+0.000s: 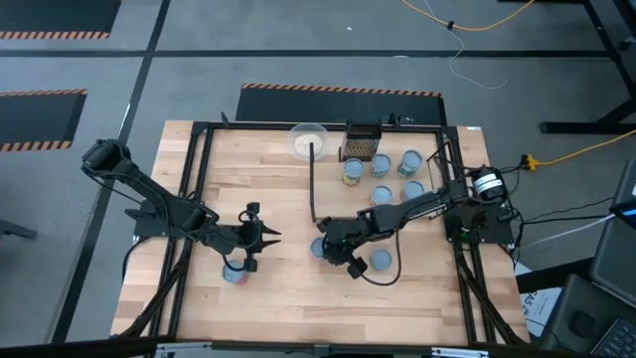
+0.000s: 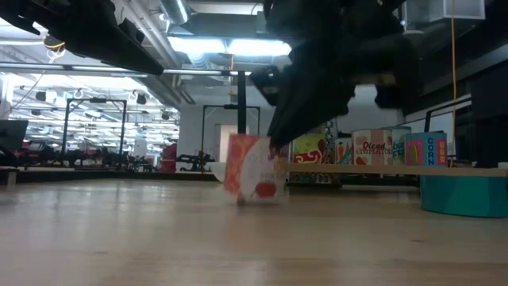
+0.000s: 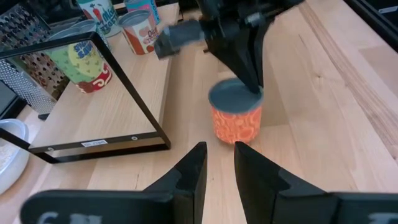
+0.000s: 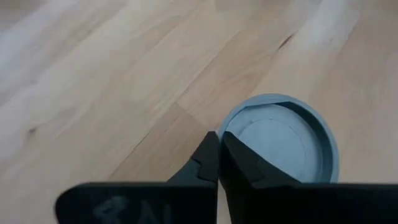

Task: Pick and place cans onto a shelf
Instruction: Put the canned meatballs on the shelf

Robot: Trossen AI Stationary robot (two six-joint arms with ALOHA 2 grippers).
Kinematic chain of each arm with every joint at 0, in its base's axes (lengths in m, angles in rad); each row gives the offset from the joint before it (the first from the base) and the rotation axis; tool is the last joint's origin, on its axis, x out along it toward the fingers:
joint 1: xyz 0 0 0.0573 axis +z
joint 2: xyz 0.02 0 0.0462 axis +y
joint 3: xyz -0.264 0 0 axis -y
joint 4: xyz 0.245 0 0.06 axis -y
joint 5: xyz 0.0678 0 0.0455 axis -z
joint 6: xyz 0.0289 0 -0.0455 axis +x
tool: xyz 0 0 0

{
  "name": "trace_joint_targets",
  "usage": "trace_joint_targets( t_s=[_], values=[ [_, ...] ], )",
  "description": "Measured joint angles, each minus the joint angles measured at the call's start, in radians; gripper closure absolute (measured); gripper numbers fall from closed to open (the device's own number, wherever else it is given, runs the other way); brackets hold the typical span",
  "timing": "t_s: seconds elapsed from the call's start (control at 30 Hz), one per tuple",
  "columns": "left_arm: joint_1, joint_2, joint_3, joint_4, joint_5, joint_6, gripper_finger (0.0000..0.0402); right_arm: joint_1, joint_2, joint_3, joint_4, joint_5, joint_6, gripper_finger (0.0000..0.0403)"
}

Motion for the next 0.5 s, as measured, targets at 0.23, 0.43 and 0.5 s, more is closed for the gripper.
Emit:
trace_joint_targets(
  t_s=[0.23, 0.43, 0.5],
  values=[
    [0.0, 0.0, 0.0, 0.0, 0.0, 0.0, 0.0328, 0.002, -0.132, 0.0, -0.128, 0.008, 0.071, 0.0397],
    [0.0, 0.0, 0.0, 0.0, 0.0, -0.001, 0.0328, 0.002, -0.288, 0.0, -0.263, 0.065, 0.125, 0.0394],
    [0.0, 0.0, 0.0, 0.0, 0.0, -0.001, 0.0328, -0.004, -0.343, 0.0, -0.308, 0.123, 0.127, 0.0394]
  ],
)
